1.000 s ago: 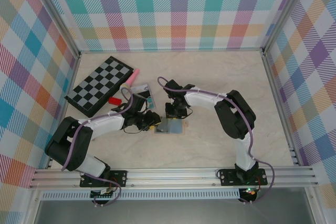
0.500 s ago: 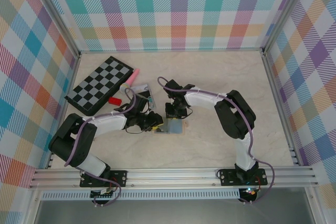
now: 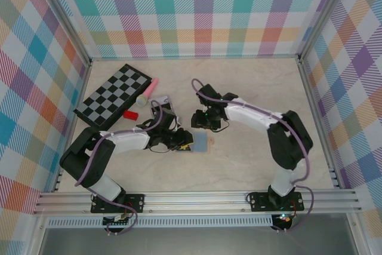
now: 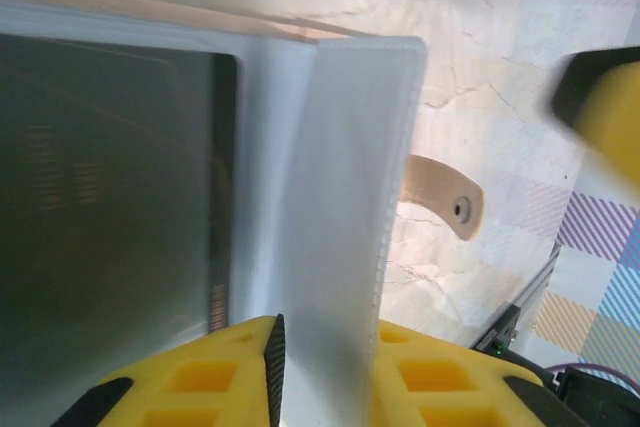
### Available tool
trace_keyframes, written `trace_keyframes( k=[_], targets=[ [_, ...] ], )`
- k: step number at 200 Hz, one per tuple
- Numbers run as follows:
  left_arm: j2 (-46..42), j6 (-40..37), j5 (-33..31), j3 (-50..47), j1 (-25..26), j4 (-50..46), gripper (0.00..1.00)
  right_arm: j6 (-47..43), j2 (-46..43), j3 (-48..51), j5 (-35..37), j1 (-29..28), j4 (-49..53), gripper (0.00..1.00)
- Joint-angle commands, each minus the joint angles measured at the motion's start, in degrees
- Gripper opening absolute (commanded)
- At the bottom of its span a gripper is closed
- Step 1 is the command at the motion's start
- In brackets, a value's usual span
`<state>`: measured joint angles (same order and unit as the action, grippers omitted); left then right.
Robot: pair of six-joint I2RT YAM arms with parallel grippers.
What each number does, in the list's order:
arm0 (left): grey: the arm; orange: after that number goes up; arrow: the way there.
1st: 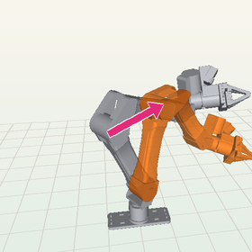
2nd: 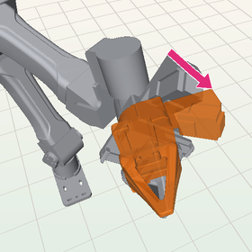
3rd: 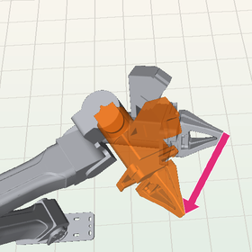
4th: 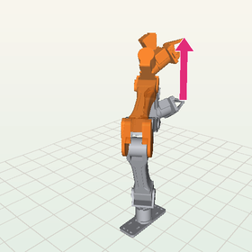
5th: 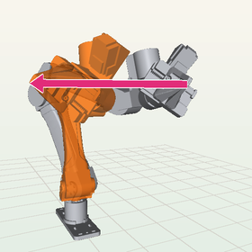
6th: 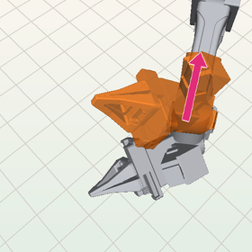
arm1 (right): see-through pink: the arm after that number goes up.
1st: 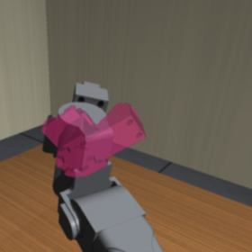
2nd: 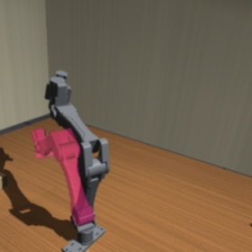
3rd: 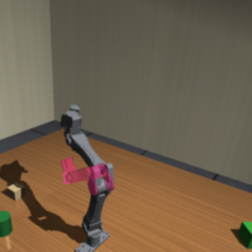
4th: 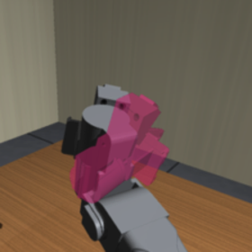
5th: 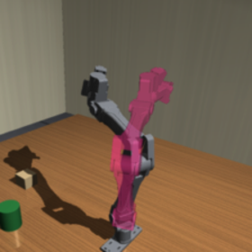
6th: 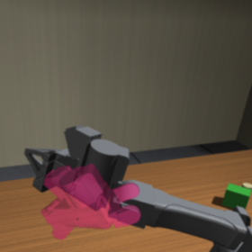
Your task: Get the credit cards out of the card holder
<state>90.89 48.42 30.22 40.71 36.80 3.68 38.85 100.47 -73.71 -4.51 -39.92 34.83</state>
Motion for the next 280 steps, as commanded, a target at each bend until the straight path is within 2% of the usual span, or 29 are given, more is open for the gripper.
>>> trace_keyframes(
  k=[1, 36, 64, 97, 125, 173, 220, 280],
  targets=[
    [2.25, 0.35, 1.34, 3.48, 2.61, 3.47, 0.31, 2.74, -5.82, 3.35, 4.34, 1.7, 0.81, 0.55],
    [5.75, 0.45, 1.16, 6.89, 4.82, 3.32, 0.4, 3.41, -10.23, 6.1, 5.66, 2.88, 0.53, 0.57],
    [4.36, -0.45, -0.63, 7.27, 4.75, 0.47, 0.48, 2.75, -10.31, 6.04, 4.33, 2.92, 0.53, 0.58],
    [-1.16, -2.62, -5.26, 6.09, 2.54, -6.98, 0.49, -0.1, -8.41, 5.97, -4.38, 2.83, -3.63, 0.56],
    [-5.96, -2.33, -10.05, 2.94, -1.92, -12.78, 0.45, -1.64, -5.3, 5.71, -12.67, 2.08, -8.04, 0.48],
    [-7.88, 0.57, -11.85, -1.87, -7.47, -12.4, 0.32, -0.16, 1.55, 5.57, -18.85, -0.24, -13.02, 0.32],
    [-4.56, 1.06, -10.88, -0.99, -7.79, -10.34, 0.21, -0.09, 5.85, 6.3, -19.18, -0.42, -14.65, 0.25],
    [-2.76, 1.24, -10.39, -0.54, -7.79, -9.48, 0.15, -0.82, 8.94, 6.3, -17.98, -0.51, -13.61, 0.24]
  ],
)
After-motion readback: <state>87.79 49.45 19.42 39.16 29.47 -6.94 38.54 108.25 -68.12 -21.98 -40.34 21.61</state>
